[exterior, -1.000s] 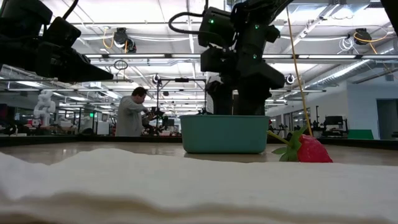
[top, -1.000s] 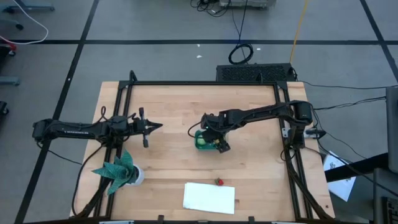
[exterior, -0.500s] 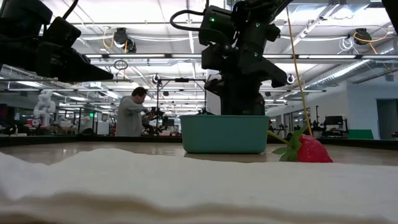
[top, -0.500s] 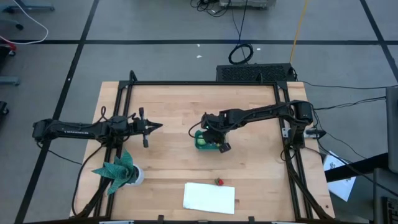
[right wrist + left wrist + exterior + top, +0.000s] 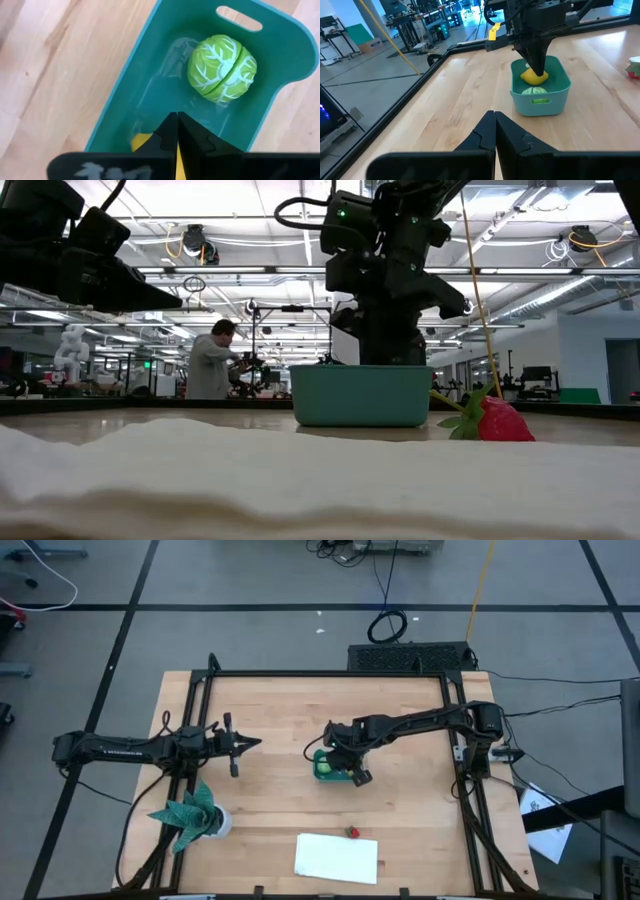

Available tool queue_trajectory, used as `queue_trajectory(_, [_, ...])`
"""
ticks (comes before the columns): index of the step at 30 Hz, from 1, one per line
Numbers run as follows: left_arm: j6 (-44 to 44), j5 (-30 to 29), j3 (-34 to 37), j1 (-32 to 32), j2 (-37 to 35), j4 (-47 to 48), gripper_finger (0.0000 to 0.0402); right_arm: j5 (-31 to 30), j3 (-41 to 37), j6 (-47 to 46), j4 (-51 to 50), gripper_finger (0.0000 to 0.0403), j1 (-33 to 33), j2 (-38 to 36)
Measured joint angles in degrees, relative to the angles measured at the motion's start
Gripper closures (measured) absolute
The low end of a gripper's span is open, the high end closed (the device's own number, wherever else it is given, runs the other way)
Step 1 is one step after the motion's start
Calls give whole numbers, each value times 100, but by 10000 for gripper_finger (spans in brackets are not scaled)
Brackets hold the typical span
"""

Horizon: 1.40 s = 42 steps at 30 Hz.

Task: Pick and placing Produce into tupperware
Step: Put the strawberry into the green bin

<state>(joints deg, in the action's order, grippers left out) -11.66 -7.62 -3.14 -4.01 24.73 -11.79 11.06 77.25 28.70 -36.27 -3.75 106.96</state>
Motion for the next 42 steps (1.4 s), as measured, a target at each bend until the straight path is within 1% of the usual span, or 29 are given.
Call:
queue_trajectory(5, [-3, 0, -1, 1, 0, -1, 401, 36, 10, -83, -168, 402, 0, 0])
queue_trajectory(8, [-4, 0, 0, 0, 0, -2, 400, 36, 167, -83, -500, 402, 0, 0])
queue_trajectory(13, [-7, -2, 0, 0, 0, -37, 401, 112, 463, -112, -686, 403, -2, 0])
queue_trajectory(17, [-4, -2, 0, 0, 0, -35, 401, 119, 615, -122, -682, 403, -2, -2])
queue_trajectory(24, [2, -4, 0, 0, 0, -30, 401, 119, 649, -161, -705, 403, -48, -9])
queue_trajectory(31, [6, -4, 0, 1, 0, -26, 401, 122, 649, -402, -704, 403, -239, -441])
queue_trajectory(37, [13, -4, 0, 0, 0, -24, 400, 140, 649, -476, -500, 403, -264, -873])
queue_trajectory(42, [26, -2, -1, 0, 0, -1, 401, 708, 647, -584, -341, 403, -298, -1176])
